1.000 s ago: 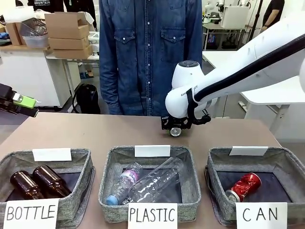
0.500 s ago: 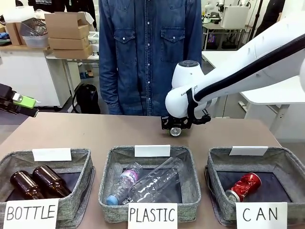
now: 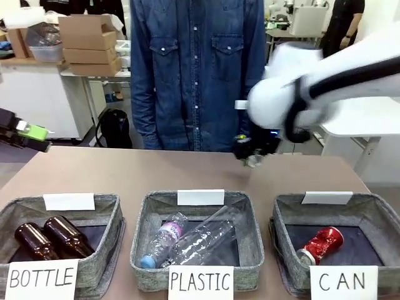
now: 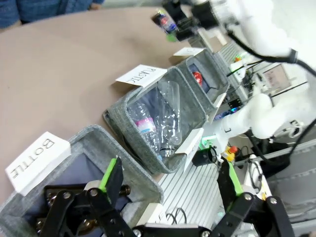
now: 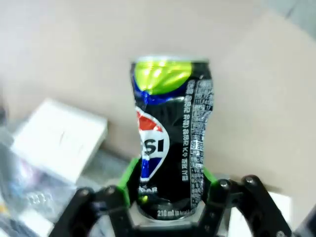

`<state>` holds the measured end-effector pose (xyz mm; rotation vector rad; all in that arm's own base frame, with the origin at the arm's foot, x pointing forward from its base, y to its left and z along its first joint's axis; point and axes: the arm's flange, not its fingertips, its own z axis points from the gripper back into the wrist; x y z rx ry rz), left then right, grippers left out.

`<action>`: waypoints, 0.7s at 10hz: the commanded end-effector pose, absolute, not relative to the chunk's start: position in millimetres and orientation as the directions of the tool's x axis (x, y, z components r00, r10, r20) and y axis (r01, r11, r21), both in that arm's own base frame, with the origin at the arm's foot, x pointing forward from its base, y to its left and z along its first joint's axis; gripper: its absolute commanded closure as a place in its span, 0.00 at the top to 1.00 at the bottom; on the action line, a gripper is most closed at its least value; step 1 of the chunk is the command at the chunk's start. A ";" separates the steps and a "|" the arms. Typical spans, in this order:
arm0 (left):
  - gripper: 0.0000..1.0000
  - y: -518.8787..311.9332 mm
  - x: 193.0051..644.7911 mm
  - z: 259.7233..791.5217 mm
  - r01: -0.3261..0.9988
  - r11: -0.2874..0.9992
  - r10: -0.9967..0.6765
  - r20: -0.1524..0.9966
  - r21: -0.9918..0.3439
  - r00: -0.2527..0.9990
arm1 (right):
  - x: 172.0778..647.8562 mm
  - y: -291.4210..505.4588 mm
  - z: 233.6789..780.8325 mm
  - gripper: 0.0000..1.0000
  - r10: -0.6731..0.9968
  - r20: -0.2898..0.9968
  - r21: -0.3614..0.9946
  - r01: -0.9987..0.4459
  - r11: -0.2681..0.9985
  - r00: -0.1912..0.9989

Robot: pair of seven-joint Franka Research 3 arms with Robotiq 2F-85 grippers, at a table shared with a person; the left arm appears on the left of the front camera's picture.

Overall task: Sort the can waste into the basket.
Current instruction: Pick up the can waste from the table and place it in the right Fabric basket.

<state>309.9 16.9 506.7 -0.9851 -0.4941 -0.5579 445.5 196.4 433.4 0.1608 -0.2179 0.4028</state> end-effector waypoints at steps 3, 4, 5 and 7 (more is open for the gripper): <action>1.00 15.4 308.6 508.8 0.633 0.435 -0.204 0.614 -0.641 0.762 | 314.5 37.6 475.7 0.00 0.665 0.173 0.320 -0.680 0.659 0.726; 1.00 15.4 308.6 508.8 0.633 0.435 -0.204 0.614 -0.641 0.762 | 301.4 9.2 473.4 0.00 0.667 0.145 0.338 -0.670 0.661 0.731; 1.00 15.4 308.6 508.8 0.633 0.435 -0.204 0.614 -0.641 0.762 | 297.8 -13.6 468.1 0.00 0.649 0.112 0.348 -0.641 0.684 0.753; 1.00 15.4 308.6 508.8 0.633 0.435 -0.204 0.614 -0.641 0.762 | 304.7 -31.4 460.4 0.00 0.642 0.106 0.388 -0.626 0.677 0.759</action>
